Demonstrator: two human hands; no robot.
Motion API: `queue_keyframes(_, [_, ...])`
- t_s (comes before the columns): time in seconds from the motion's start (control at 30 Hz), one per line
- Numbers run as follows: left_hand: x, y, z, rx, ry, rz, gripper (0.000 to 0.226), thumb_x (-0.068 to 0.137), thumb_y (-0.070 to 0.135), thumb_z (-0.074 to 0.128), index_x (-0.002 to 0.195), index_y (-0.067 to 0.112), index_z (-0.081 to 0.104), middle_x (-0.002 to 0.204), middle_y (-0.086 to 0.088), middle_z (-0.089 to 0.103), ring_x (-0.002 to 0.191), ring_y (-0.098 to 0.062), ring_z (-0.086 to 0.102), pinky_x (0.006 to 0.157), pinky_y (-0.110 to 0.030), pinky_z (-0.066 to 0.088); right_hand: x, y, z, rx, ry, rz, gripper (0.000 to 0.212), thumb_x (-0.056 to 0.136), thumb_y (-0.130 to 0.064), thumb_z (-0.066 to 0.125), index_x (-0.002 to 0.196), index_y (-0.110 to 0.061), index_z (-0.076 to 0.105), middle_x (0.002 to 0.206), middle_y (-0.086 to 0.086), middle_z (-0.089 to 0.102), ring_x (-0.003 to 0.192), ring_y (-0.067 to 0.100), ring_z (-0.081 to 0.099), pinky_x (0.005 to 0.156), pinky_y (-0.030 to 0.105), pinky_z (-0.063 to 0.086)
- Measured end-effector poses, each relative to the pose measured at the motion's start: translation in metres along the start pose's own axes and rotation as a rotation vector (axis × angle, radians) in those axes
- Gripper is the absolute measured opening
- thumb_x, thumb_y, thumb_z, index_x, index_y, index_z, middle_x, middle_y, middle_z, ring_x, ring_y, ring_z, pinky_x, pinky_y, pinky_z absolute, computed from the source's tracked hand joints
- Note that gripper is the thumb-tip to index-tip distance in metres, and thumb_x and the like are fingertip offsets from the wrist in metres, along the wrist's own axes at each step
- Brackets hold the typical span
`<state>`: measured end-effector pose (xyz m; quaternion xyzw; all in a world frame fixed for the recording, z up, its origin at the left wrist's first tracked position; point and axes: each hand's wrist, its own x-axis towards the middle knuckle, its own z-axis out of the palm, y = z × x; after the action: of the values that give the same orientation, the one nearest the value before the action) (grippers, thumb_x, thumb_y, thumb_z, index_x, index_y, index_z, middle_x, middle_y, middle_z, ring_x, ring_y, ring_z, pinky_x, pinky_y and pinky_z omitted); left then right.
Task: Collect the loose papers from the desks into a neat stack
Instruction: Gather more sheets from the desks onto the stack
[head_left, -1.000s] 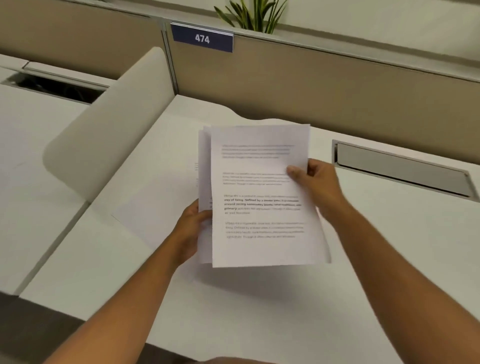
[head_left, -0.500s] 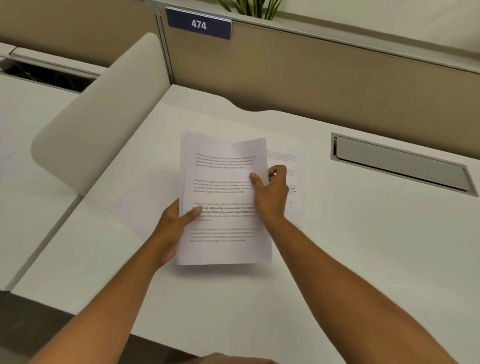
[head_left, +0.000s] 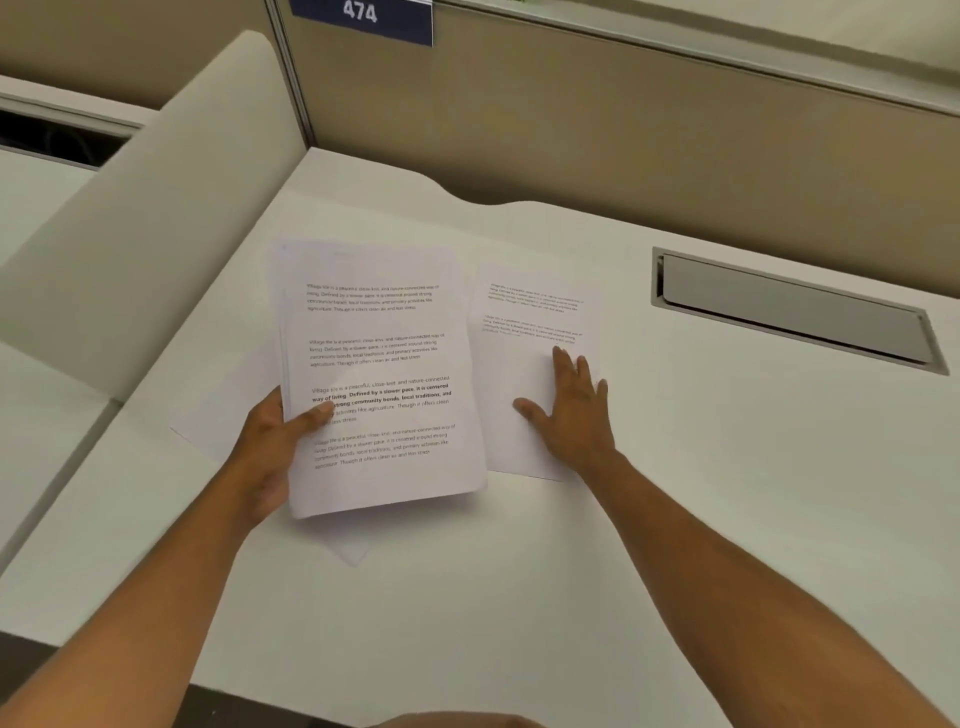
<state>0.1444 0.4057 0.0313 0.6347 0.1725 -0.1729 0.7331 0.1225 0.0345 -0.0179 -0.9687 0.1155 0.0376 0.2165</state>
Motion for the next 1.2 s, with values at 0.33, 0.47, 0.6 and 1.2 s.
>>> queue_keyframes(0.33, [0.02,0.003,0.002,-0.011,0.012,0.002,0.047,0.105,0.004,0.065,0.149,0.018,0.063,0.14,-0.012,0.076,0.128,-0.041,0.071,0.11,-0.061,0.054,-0.009,-0.007,-0.021,0.548,0.366,0.275,0.052,0.088,-0.016,0.082,0.136,-0.018,0.062,0.107,0.004,0.07,0.1,0.023,0.062,0.101,0.038,0.049])
queue_keyframes(0.47, [0.021,0.007,0.004,-0.037,-0.02,0.022,0.048,0.105,0.003,0.064,0.15,0.019,0.063,0.14,-0.01,0.076,0.126,-0.036,0.073,0.101,-0.054,0.062,0.001,0.007,-0.077,0.775,0.573,0.381,0.033,0.083,-0.012,0.086,0.113,-0.015,0.074,0.092,-0.005,0.069,0.079,0.01,0.064,0.079,0.036,0.056])
queue_keyframes(0.6, [0.021,0.009,0.006,-0.065,-0.044,0.036,0.049,0.105,0.003,0.063,0.151,0.018,0.062,0.141,-0.01,0.076,0.125,-0.035,0.074,0.093,-0.046,0.067,0.0,0.0,-0.143,0.865,0.917,0.149,0.036,0.084,-0.006,0.08,0.118,-0.011,0.069,0.096,-0.01,0.063,0.084,-0.001,0.061,0.078,0.025,0.053])
queue_keyframes(1.2, [0.007,0.009,-0.001,-0.136,-0.047,0.048,0.049,0.104,0.002,0.062,0.15,0.021,0.064,0.135,-0.005,0.079,0.118,-0.03,0.077,0.087,-0.042,0.069,-0.028,0.01,0.008,-0.014,0.191,-0.576,0.018,0.091,-0.03,0.082,0.096,-0.013,0.078,0.112,0.002,0.079,0.11,0.021,0.075,0.113,0.049,0.045])
